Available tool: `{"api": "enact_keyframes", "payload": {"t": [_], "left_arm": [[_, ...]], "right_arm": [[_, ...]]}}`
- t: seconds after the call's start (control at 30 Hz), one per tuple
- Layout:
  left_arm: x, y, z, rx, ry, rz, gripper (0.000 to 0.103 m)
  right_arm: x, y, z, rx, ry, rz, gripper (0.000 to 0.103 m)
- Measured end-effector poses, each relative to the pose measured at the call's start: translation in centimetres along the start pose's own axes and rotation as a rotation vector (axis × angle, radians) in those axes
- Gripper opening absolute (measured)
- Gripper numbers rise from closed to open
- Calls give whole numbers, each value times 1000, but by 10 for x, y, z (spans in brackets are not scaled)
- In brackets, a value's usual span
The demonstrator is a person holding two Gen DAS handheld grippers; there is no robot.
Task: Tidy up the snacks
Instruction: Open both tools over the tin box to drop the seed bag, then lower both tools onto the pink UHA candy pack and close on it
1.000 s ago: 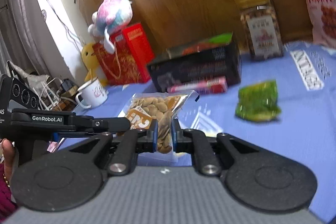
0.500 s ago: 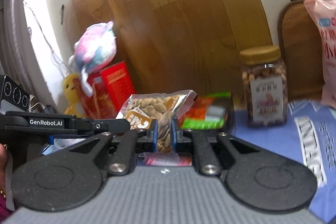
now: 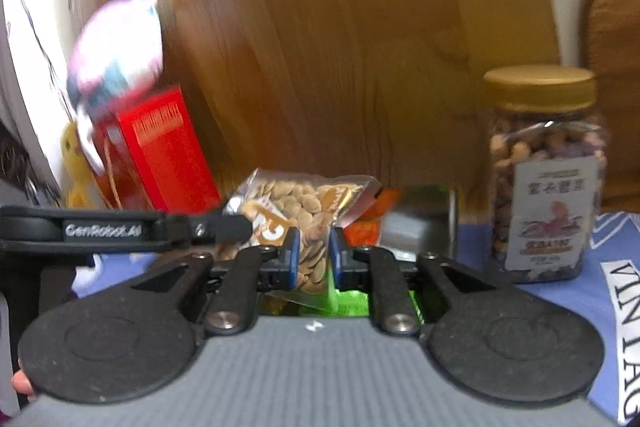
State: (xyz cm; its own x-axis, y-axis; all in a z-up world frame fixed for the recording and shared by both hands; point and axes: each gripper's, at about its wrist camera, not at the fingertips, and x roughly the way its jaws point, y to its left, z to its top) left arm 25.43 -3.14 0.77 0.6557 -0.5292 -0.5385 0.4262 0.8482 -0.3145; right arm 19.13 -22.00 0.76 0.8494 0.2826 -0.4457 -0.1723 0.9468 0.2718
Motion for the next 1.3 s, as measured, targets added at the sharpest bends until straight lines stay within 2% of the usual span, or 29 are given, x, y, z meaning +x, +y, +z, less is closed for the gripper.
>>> {"api": "enact_keyframes", "payload": {"t": [0.07, 0.1, 0.3, 0.43, 0.57, 0.67, 0.8, 0.87, 0.97, 1.03, 1.1, 1.13, 1.17, 1.3], "left_arm": [[0, -2, -4, 15, -10, 37, 38], [-2, -3, -6, 25, -20, 39, 40], [-49, -18, -16, 86, -141, 54, 40], [-80, -28, -36, 141, -168, 73, 40], [-85, -26, -66, 144, -112, 94, 40], [-76, -13, -79, 75, -42, 96, 40], [-57, 16, -81, -72, 34, 24, 42], [-49, 27, -79, -128, 50, -11, 55], [-32, 34, -80, -176, 78, -49, 55], [-19, 34, -85, -174, 97, -48, 50], [-17, 24, -88, -111, 77, -5, 48], [-18, 20, -89, -92, 76, 2, 46], [-19, 18, -90, -92, 84, -14, 39], [-30, 7, -98, -57, 95, 8, 38]], "right_arm": [[3, 2, -3, -12, 13, -2, 34], [-1, 3, -5, -15, -4, 8, 34], [-58, 5, -13, 25, -128, 34, 34], [-91, 1, -34, 100, -124, 46, 34], [-100, 1, -59, 113, -61, 17, 34], [-89, -4, -64, 151, 10, -8, 34], [-75, -15, -67, 225, 62, -11, 34], [-68, -19, -65, 245, 80, -22, 35], [-59, -21, -62, 255, 97, -31, 35], [-50, -20, -63, 245, 120, -33, 35], [-43, -18, -69, 244, 126, -28, 42], [-43, -16, -71, 237, 121, -28, 42], [-45, -13, -71, 218, 119, -35, 42], [-54, -1, -73, 166, 143, -42, 41]]}}
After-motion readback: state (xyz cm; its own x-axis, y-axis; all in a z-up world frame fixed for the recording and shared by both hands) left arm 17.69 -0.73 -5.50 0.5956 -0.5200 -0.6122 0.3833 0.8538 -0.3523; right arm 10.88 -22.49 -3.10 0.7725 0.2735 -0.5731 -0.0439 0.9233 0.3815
